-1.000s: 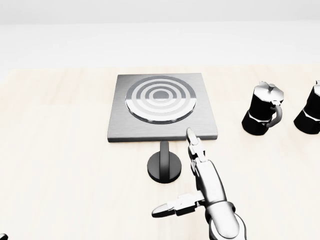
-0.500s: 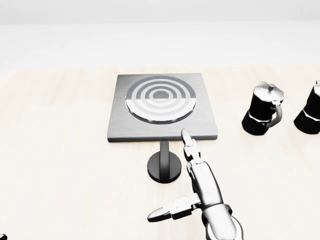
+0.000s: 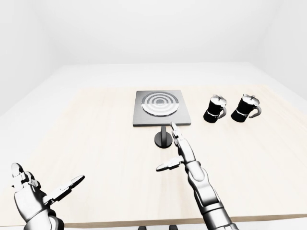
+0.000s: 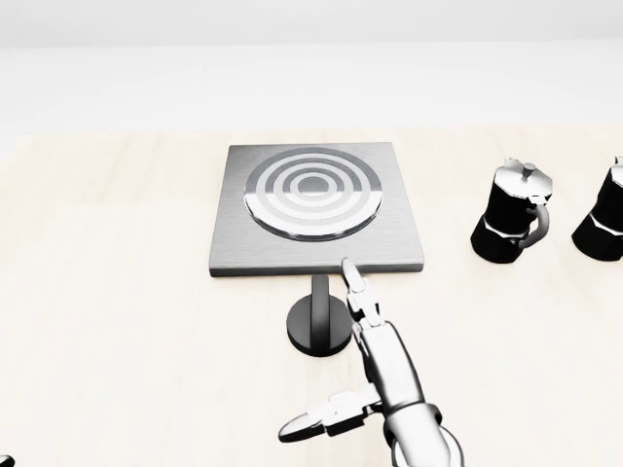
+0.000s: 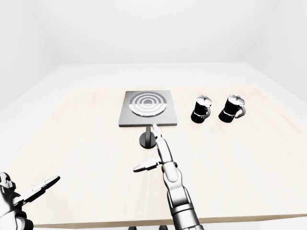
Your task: Turn off the stove.
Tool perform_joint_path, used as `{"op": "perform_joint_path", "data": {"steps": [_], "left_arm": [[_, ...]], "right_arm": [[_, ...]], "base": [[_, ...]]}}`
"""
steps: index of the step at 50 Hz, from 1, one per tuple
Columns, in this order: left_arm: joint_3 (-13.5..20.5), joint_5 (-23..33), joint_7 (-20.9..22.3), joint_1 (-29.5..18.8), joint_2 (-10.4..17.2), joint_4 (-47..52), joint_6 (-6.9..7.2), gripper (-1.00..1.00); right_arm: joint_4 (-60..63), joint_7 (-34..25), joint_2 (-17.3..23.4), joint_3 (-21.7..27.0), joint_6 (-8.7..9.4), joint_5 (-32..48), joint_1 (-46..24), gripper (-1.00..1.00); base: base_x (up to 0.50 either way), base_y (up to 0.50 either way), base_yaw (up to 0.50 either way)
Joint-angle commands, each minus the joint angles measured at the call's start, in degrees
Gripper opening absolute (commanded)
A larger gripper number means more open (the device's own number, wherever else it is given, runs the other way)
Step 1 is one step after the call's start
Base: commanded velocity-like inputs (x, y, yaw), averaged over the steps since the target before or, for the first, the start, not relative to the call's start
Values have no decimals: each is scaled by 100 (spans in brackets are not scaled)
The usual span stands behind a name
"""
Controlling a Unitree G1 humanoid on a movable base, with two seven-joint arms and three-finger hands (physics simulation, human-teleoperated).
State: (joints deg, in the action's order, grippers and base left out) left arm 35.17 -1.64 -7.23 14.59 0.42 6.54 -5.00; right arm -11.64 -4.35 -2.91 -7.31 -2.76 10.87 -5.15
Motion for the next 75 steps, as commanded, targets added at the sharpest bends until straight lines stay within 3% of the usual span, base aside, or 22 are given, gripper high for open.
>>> {"op": "perform_joint_path", "data": {"steps": [1, 14, 22, 51, 63, 70, 75], "left_arm": [[-13, 12, -19, -34, 16, -107, 0, 100], [-26, -21, -24, 5, 28, -47, 0, 100], [-5, -15, -5, 0, 8, -20, 0, 100], [-2, -22, -8, -11, 13, -35, 0, 100], [-3, -19, -6, -10, 15, -36, 0, 100], [11, -52, 10, 12, -8, 44, 0, 100], [2, -49, 10, -5, 3, -11, 0, 100]], "right_arm": [[-94, 11, -37, -72, -99, 29, 51, 100], [-105, 29, -92, -193, -119, 103, 116, 100], [-269, 55, -107, -209, -224, 93, 137, 100], [-1361, 184, -366, -413, -224, 271, -33, 100], [-2508, 155, -578, -300, -224, 340, -730, 100], [-3310, -130, -860, -296, -224, 416, -1408, 100], [-4093, -1, -941, -115, -224, 504, -2065, 100]], "base": [[0, 0, 0], [0, 0, 0], [0, 0, 0], [0, 0, 0], [0, 0, 0], [0, 0, 0], [0, 0, 0]]}}
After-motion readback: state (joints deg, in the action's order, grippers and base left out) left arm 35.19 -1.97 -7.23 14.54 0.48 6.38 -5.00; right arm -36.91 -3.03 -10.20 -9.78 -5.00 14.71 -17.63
